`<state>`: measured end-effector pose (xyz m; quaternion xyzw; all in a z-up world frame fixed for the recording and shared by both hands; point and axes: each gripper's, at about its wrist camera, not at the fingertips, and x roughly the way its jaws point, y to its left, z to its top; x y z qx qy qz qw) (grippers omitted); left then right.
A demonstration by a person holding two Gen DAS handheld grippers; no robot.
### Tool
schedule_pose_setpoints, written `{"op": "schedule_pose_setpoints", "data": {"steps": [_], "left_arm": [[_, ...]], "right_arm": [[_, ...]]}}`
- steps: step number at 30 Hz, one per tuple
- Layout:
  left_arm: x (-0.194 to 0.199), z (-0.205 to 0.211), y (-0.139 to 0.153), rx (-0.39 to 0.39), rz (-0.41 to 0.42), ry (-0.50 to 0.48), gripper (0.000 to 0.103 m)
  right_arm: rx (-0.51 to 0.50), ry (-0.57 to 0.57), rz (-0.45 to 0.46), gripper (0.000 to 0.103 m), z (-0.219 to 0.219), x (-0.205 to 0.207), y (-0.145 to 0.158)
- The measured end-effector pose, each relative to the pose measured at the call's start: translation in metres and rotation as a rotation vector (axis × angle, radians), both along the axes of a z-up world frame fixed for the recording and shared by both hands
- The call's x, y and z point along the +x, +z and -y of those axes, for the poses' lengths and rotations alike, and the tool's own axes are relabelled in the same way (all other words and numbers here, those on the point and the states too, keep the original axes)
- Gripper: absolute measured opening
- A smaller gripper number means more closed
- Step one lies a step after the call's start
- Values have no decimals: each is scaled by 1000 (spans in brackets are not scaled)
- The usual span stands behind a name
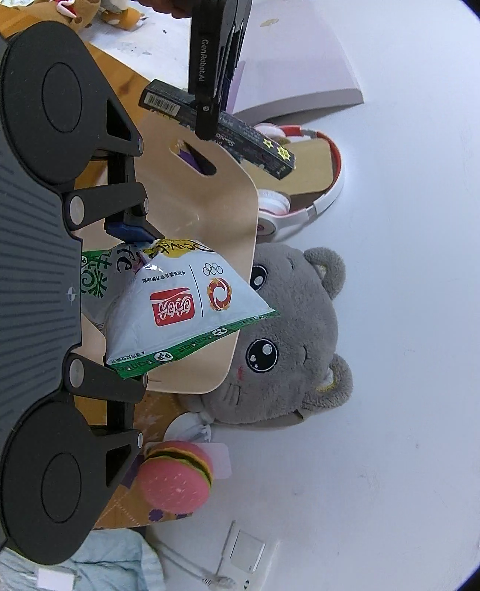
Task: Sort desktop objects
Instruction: 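Carry both items over the beige basket and open both tools to drop them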
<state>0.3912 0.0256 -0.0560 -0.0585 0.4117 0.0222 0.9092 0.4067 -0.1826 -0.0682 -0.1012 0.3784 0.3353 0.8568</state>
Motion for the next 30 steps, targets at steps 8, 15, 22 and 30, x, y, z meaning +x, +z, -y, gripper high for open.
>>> {"op": "schedule_pose_setpoints", "data": {"steps": [8, 15, 22, 30], "left_arm": [[37, 12, -42, -7, -125, 24, 23], [48, 19, -66, -11, -189, 22, 24], [51, 26, -74, -7, -209, 18, 47], [39, 24, -55, -5, -109, 74, 68]], "right_arm": [[-61, 1, -71, 51, -23, 34, -35], [-127, -2, -136, 51, -29, 45, -62], [-188, 16, -139, 52, -32, 48, -73], [-163, 33, -101, 96, -31, 40, -55]]}}
